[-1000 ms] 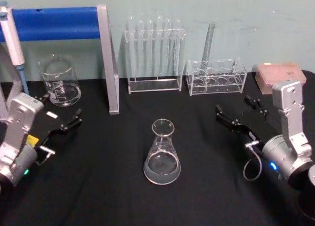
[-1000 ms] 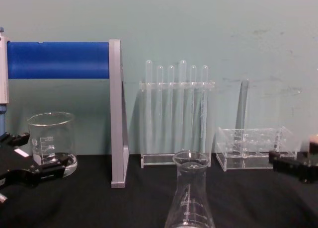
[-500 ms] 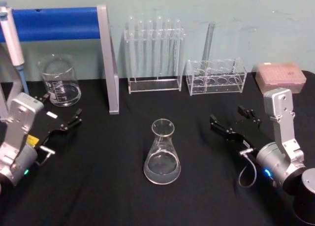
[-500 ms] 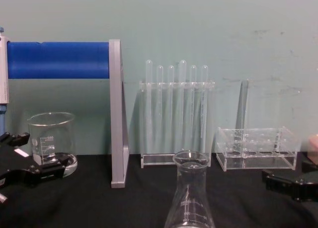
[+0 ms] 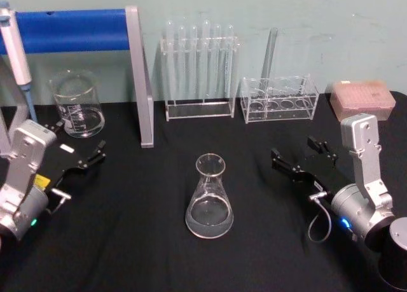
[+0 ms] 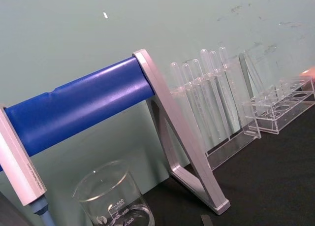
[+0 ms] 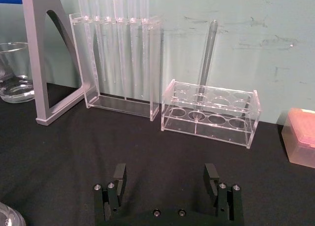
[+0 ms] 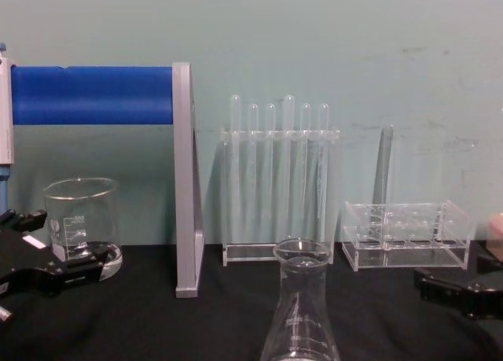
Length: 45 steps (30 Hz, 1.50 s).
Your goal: Grasp the erlenmeyer flask with one hand, shake it three times, then place it back.
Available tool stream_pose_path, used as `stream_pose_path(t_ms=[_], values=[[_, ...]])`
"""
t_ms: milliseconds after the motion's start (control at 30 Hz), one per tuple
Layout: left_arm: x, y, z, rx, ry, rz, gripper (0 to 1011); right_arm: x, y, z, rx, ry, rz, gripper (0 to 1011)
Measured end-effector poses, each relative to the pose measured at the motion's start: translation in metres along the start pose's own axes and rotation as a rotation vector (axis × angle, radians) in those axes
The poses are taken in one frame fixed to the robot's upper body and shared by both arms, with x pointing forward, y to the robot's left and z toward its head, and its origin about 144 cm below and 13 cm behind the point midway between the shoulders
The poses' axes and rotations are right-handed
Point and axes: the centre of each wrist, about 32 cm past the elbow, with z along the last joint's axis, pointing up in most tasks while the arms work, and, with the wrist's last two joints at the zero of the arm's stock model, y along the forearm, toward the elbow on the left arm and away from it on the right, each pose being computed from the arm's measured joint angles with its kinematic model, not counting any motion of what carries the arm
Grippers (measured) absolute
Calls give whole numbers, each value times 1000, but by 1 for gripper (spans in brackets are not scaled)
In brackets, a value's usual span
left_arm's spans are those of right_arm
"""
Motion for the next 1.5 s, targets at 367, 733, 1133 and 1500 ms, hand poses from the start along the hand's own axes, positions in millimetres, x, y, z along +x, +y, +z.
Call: stream_pose_path(t_ms=[367, 733, 1133, 1500], values=[[0, 0, 0, 0, 0, 0, 1001, 0, 0, 0, 0, -1, -2, 1000], [0, 0, 0, 0, 0, 0, 1001, 0, 0, 0, 0, -2, -4, 1000], [0, 0, 0, 0, 0, 0, 1001, 0, 0, 0, 0, -3, -4, 1000], [0, 0, 0, 0, 0, 0, 1001, 0, 0, 0, 0, -3, -4, 1000]])
